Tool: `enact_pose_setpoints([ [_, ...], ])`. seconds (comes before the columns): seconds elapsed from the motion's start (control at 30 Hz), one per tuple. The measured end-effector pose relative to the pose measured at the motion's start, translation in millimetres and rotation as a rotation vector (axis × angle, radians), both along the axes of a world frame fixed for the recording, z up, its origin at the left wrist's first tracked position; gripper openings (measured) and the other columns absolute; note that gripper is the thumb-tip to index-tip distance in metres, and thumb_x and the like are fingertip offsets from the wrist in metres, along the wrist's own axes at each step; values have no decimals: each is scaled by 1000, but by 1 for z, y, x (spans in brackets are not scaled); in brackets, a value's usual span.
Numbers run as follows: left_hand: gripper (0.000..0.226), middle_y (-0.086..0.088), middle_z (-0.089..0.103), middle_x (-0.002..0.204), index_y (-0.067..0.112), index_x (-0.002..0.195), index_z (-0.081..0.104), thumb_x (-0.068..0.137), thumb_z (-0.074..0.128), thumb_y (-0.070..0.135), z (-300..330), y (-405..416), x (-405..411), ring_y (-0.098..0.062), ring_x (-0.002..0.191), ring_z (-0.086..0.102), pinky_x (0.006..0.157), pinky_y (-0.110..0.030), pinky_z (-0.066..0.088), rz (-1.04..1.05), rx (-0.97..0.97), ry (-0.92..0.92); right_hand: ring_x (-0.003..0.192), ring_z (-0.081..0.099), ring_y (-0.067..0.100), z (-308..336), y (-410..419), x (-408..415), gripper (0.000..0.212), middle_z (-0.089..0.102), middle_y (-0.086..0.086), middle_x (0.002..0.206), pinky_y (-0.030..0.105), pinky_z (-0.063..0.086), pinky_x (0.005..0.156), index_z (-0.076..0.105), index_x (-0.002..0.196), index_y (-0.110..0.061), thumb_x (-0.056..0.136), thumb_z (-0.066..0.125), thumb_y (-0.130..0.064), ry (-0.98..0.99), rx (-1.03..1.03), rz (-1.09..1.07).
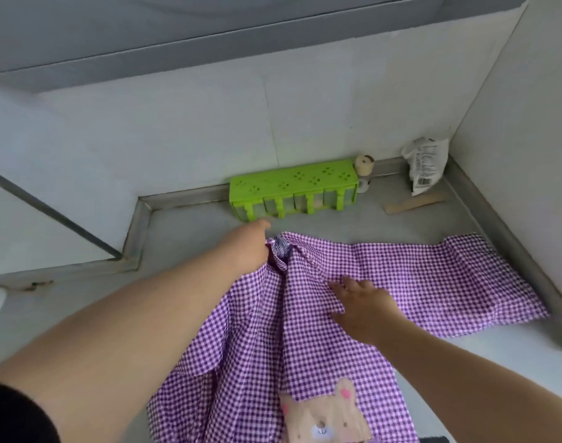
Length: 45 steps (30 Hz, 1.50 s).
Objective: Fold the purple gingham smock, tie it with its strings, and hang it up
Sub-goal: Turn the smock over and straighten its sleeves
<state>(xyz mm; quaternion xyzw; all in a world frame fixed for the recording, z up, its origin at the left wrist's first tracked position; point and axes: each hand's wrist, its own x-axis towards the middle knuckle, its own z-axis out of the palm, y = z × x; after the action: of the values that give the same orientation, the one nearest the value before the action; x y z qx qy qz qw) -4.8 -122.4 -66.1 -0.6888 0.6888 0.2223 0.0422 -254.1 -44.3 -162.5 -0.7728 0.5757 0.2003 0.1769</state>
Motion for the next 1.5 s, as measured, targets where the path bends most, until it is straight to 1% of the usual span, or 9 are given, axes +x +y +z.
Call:
enact_pose_setpoints([
  [0.2,24,-3,74,115,26,100,73,103,54,12,-10,0,50,-26,106,67,96,-40,54,76,-32,89,131,51,31,1,-22,1,107,44,14,152,44,49,98,31,156,-9,83,40,-87,166,-82,-320],
  [0.4,20,-5,73,98,18,80,62,96,50,18,-39,-7,92,-26,91,68,85,-36,56,236,21,96,154,21,36,1,-24,52,84,4,10,172,54,43,110,1,163,-32,99,55,-37,9,-46,-37],
  [0.53,28,-12,77,110,10,101,76,98,50,22,-63,-11,127,-32,97,71,90,-37,58,342,83,136,157,6,40,-8,-28,72,105,-7,10,173,60,40,111,-3,164,-28,89,54,-74,38,50,-151],
  [0.73,49,-21,66,135,1,135,65,113,38,36,-59,-1,137,-37,120,64,103,-39,48,503,203,171,154,18,46,-8,-36,83,119,-7,21,171,58,44,108,-10,164,-26,82,59,-79,169,50,-119],
  [0.97,55,-8,68,139,17,142,65,107,41,53,-66,3,127,-28,125,63,116,-42,44,439,259,418,157,9,42,-7,-45,104,108,-8,13,172,60,44,110,-13,158,-50,95,71,-22,86,54,169],
  [1.13,73,3,80,116,31,127,72,62,68,63,-87,15,139,-25,106,77,104,-51,57,497,451,706,137,45,46,0,-55,125,115,11,24,166,53,56,95,-11,159,-49,90,74,-14,192,72,197],
  [1.33,12,-9,68,98,12,98,61,98,58,23,-69,-2,147,-27,86,68,80,-39,59,541,225,157,123,55,41,6,-58,141,111,17,23,162,45,58,84,-11,160,-46,92,70,-12,239,77,205],
  [1.43,33,-8,61,117,13,123,51,96,65,26,-65,-6,154,-27,104,63,90,-42,55,384,122,-183,115,60,36,2,-60,138,123,25,20,156,41,54,73,-13,160,-43,85,82,-19,251,55,219],
  [1.5,33,-3,54,124,19,126,52,95,64,26,-72,-7,143,-25,115,54,101,-43,47,7,-142,-223,112,61,34,1,-62,136,130,29,17,153,41,50,69,-13,162,-38,80,87,-22,246,50,200],
])
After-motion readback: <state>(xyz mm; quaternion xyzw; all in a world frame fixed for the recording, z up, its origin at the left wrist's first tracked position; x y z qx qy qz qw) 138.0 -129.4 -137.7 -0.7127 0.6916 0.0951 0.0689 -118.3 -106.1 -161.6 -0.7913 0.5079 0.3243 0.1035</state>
